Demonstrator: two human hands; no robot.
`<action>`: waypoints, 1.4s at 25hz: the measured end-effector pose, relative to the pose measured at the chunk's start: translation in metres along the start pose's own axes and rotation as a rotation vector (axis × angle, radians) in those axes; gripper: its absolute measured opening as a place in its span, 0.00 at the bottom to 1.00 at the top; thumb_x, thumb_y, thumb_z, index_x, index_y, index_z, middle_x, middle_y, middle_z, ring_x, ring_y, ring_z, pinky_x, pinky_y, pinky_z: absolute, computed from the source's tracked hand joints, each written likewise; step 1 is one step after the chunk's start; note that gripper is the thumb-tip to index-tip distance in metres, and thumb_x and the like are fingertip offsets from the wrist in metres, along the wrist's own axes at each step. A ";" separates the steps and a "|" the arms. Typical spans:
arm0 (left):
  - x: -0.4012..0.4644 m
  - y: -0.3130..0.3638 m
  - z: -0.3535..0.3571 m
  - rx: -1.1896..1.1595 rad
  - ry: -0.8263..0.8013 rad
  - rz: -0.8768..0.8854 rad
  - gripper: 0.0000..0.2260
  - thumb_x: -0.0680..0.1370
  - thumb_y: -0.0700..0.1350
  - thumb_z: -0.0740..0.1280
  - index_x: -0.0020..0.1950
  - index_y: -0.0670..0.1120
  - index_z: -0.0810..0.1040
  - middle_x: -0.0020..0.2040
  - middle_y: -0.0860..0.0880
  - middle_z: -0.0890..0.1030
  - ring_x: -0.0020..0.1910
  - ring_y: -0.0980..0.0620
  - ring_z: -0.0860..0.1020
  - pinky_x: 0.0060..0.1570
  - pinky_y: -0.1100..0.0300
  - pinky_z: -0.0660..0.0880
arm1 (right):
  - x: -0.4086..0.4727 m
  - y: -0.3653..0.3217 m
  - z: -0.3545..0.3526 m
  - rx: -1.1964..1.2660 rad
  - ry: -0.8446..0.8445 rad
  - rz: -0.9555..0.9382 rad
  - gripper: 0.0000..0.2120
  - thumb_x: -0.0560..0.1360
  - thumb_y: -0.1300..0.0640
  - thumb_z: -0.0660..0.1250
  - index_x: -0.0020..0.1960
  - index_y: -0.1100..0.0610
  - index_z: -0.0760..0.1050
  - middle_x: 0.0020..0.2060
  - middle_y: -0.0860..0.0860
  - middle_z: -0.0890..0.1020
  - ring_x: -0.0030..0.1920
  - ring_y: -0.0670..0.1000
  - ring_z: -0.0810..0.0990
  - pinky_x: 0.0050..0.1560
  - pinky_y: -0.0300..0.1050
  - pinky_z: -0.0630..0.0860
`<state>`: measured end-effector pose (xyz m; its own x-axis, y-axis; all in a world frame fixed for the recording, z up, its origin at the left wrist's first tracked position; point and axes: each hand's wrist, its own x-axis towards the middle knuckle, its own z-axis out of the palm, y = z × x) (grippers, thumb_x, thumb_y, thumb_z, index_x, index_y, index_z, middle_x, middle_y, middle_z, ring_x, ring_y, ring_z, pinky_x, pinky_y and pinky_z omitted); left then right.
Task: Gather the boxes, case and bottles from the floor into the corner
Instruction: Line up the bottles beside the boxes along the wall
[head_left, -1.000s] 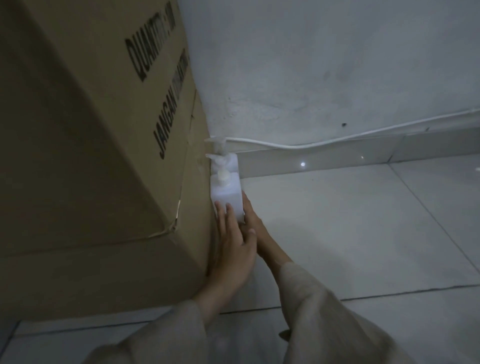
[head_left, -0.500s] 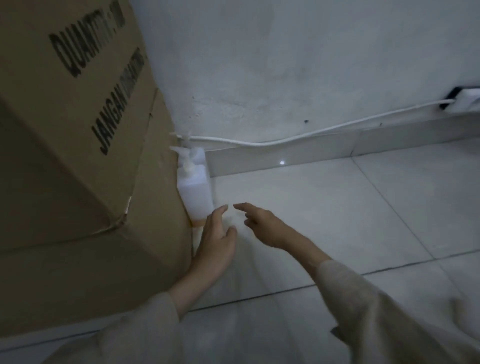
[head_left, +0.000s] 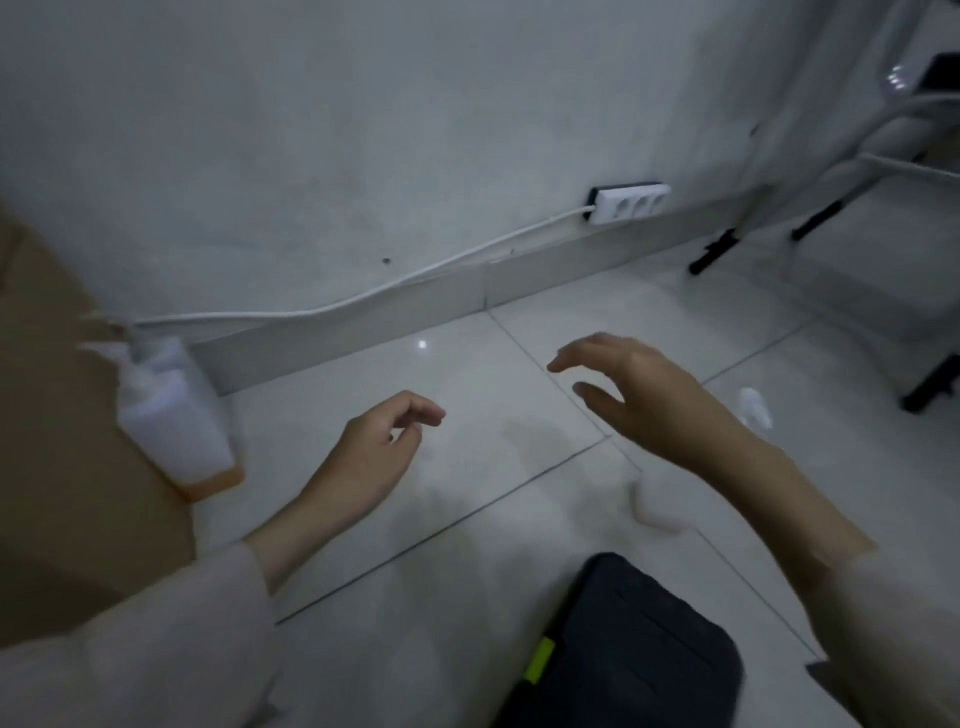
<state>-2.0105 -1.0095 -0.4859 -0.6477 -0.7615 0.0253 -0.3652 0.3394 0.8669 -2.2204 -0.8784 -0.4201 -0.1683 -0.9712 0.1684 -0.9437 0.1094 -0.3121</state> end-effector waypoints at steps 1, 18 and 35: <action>0.001 0.008 0.007 0.011 -0.031 0.026 0.13 0.78 0.38 0.58 0.46 0.54 0.78 0.50 0.60 0.80 0.54 0.65 0.75 0.55 0.66 0.68 | -0.014 0.009 -0.016 -0.064 0.060 0.021 0.13 0.76 0.59 0.63 0.59 0.51 0.75 0.59 0.50 0.78 0.60 0.52 0.75 0.61 0.52 0.72; -0.002 0.043 0.071 0.016 -0.186 0.119 0.12 0.77 0.39 0.59 0.46 0.52 0.78 0.49 0.61 0.80 0.52 0.64 0.75 0.55 0.62 0.70 | -0.077 0.091 0.003 0.379 0.305 0.650 0.10 0.76 0.56 0.63 0.56 0.57 0.73 0.54 0.55 0.79 0.50 0.52 0.77 0.44 0.42 0.71; -0.029 -0.005 0.008 0.118 0.224 0.032 0.33 0.66 0.49 0.76 0.66 0.52 0.63 0.58 0.54 0.74 0.55 0.51 0.75 0.53 0.54 0.75 | 0.034 -0.079 0.057 0.734 -0.002 -0.038 0.09 0.77 0.57 0.63 0.57 0.55 0.72 0.54 0.46 0.78 0.56 0.44 0.76 0.56 0.34 0.72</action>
<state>-1.9950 -0.9846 -0.4951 -0.5009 -0.8481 0.1727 -0.4310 0.4175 0.8000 -2.1354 -0.9327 -0.4434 -0.1383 -0.9720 0.1897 -0.5151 -0.0930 -0.8521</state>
